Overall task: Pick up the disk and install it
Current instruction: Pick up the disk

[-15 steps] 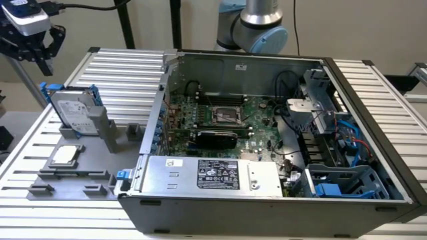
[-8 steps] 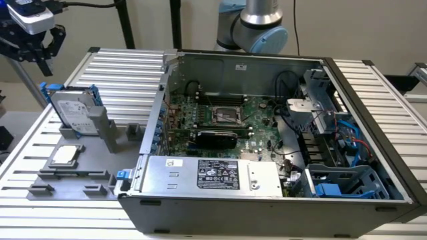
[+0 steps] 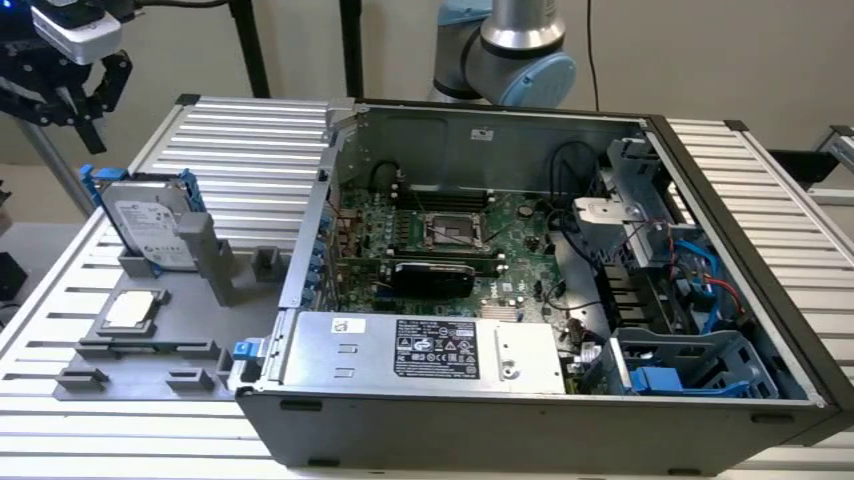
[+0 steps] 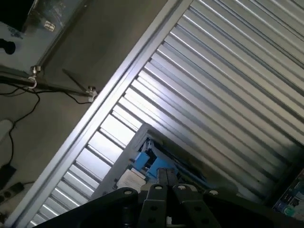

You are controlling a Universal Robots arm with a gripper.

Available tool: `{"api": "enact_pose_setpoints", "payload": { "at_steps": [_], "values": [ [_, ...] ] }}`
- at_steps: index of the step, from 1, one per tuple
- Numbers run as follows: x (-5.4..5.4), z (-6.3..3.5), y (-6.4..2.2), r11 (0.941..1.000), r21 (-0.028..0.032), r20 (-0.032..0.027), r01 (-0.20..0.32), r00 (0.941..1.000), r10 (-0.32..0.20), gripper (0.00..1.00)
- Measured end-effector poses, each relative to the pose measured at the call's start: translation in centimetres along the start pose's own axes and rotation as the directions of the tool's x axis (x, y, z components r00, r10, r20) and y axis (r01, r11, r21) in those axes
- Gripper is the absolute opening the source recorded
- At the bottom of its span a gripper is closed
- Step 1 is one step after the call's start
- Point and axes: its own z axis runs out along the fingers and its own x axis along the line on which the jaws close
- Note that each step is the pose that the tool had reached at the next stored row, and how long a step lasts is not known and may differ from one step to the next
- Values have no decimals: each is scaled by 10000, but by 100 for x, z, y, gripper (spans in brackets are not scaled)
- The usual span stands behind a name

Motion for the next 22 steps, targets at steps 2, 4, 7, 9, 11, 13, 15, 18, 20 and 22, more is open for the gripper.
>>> {"api": "enact_pose_setpoints", "payload": {
  "at_steps": [2, 4, 7, 9, 11, 13, 15, 18, 20, 22],
  "values": [
    [0, 3, 0, 9993, 5, -9, 364, 9993, -364, 0],
    [0, 5, 0, 9973, 10, -17, 734, 9973, -734, 0],
    [0, 11, 0, 9918, 18, -27, 1277, 9918, -1277, 0],
    [0, 15, 0, 9865, 22, -35, 1637, 9865, -1637, 0],
    [0, 18, -1, 9800, 27, -43, 1991, 9800, -1991, 0],
    [0, 22, -1, 9722, 31, -51, 2343, 9722, -2343, 0],
    [0, 27, -1, 9628, 34, -60, 2702, 9628, -2702, 0],
    [0, 32, -1, 9467, 36, -76, 3222, 9466, -3222, 0],
    [0, 37, -1, 9343, 36, -86, 3566, 9342, -3565, 0],
    [0, 41, -1, 9204, 36, -97, 3909, 9204, -3909, 0]
  ]
}}
